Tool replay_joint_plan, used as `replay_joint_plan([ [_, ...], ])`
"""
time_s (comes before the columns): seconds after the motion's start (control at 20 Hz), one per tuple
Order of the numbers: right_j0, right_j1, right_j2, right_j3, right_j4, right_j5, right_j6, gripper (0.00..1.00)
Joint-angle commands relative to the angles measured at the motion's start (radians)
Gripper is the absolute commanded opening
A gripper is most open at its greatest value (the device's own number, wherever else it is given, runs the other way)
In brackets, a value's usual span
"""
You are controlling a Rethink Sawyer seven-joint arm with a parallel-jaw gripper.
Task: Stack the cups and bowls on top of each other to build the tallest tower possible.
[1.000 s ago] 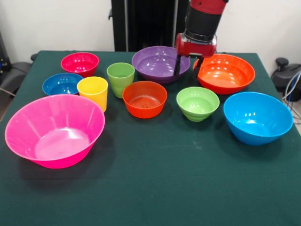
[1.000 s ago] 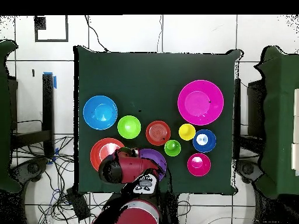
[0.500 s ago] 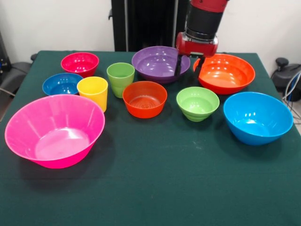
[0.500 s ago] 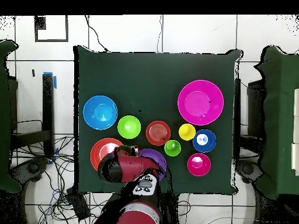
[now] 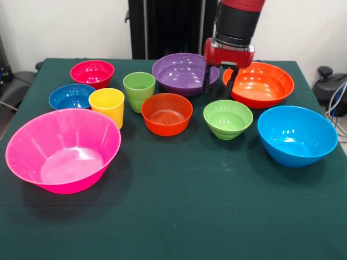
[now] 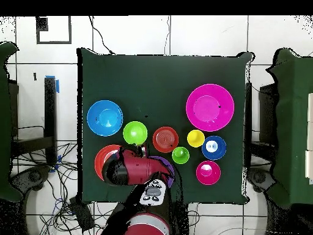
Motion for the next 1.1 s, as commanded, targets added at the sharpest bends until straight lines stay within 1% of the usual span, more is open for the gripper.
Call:
replay_joint_plan([
  [0.05,-0.011,0.023,0.082,-0.100,0.027,0.056,0.140,1.00],
  [0.3,-0.012,0.055,0.075,-0.121,0.018,0.036,0.137,1.00],
  [0.5,-0.037,0.077,0.098,-0.136,0.001,0.019,0.127,1.00],
  [0.65,-0.040,0.095,0.096,-0.148,0.001,0.003,0.132,1.00],
  [0.8,-0.032,0.105,0.087,-0.160,0.010,0.015,0.137,1.00],
  [1.1,-0.040,0.126,0.102,-0.180,0.015,0.007,0.145,1.00],
])
